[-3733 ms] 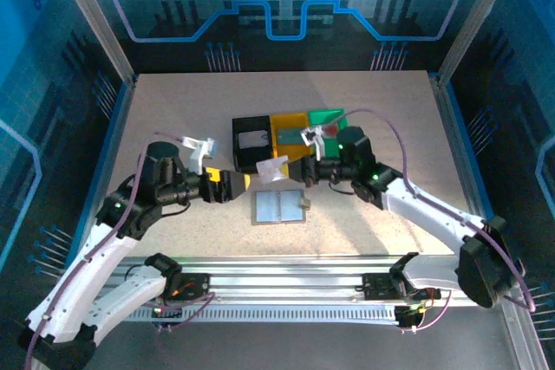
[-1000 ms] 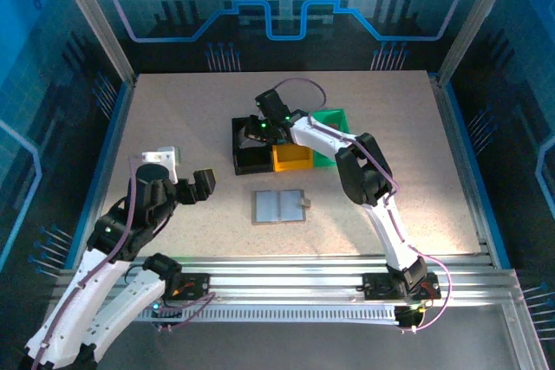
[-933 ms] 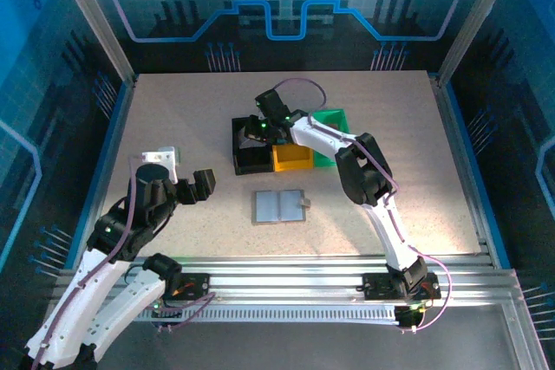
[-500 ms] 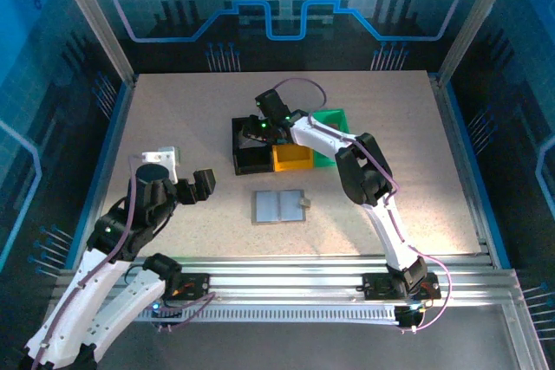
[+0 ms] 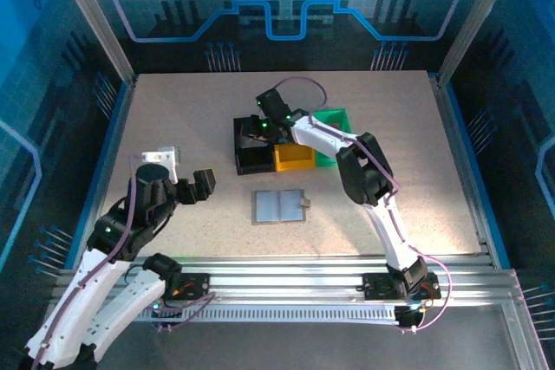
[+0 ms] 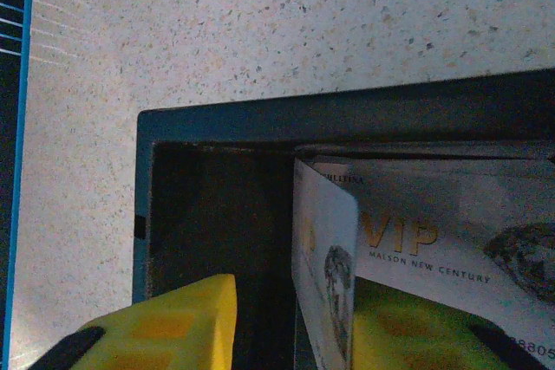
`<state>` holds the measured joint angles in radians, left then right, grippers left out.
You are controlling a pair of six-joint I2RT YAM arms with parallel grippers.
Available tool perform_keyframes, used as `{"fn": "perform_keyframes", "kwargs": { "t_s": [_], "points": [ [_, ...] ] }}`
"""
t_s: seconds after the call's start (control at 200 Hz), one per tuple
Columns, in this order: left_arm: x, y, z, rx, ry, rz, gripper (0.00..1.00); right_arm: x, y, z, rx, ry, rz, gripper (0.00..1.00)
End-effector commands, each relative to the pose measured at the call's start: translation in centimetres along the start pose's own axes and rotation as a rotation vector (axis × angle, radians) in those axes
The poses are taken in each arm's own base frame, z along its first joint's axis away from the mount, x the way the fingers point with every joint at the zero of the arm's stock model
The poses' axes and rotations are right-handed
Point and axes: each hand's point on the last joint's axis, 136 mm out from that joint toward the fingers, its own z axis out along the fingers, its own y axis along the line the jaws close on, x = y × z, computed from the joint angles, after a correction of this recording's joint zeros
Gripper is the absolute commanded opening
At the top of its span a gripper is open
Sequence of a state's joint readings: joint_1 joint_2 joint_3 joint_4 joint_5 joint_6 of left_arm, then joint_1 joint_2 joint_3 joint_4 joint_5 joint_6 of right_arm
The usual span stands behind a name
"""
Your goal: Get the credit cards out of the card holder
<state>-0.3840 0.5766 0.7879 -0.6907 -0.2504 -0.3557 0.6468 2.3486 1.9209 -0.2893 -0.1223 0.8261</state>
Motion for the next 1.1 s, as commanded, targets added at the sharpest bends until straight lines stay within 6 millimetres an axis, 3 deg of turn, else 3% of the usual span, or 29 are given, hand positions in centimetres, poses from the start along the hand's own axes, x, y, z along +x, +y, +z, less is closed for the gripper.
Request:
{"fn": "perform_keyframes", "kwargs": {
  "t_s": [0.0, 0.47, 0.77, 0.83, 0.9, 1.005, 1.091],
  "points": [
    [-0.4, 0.3, 0.2, -0.013, -0.024, 0.022, 0.99, -2.3, 0.8, -2.8, 0.015, -0.059, -0.016, 0.37],
    [-0.3, 0.3, 0.3, -0.015, -0.024, 0.023, 0.99, -3.7, 1.7, -4.8, 0.043, -0.084, -0.058, 0.49],
    [-0.3, 0.4, 0.3, -0.017, -0.025, 0.024, 0.99, -5.3, 3.0, -7.4, 0.047, -0.134, -0.103, 0.5],
    [-0.4, 0.4, 0.3, -0.019, -0.026, 0.025, 0.99, -6.1, 3.6, -8.5, 0.04, -0.154, -0.123, 0.51],
    [-0.3, 0.4, 0.3, -0.02, -0.022, 0.025, 0.99, -7.4, 4.7, -11.1, 0.055, -0.214, -0.187, 0.53],
    [-0.3, 0.4, 0.3, -0.02, -0.023, 0.025, 0.99, -9.2, 6.9, -15.7, 0.066, -0.333, -0.298, 0.65],
    [-0.3, 0.4, 0.4, -0.019, -0.024, 0.026, 0.99, -9.6, 7.8, -18.4, 0.065, -0.371, -0.352, 0.76]
  ]
}}
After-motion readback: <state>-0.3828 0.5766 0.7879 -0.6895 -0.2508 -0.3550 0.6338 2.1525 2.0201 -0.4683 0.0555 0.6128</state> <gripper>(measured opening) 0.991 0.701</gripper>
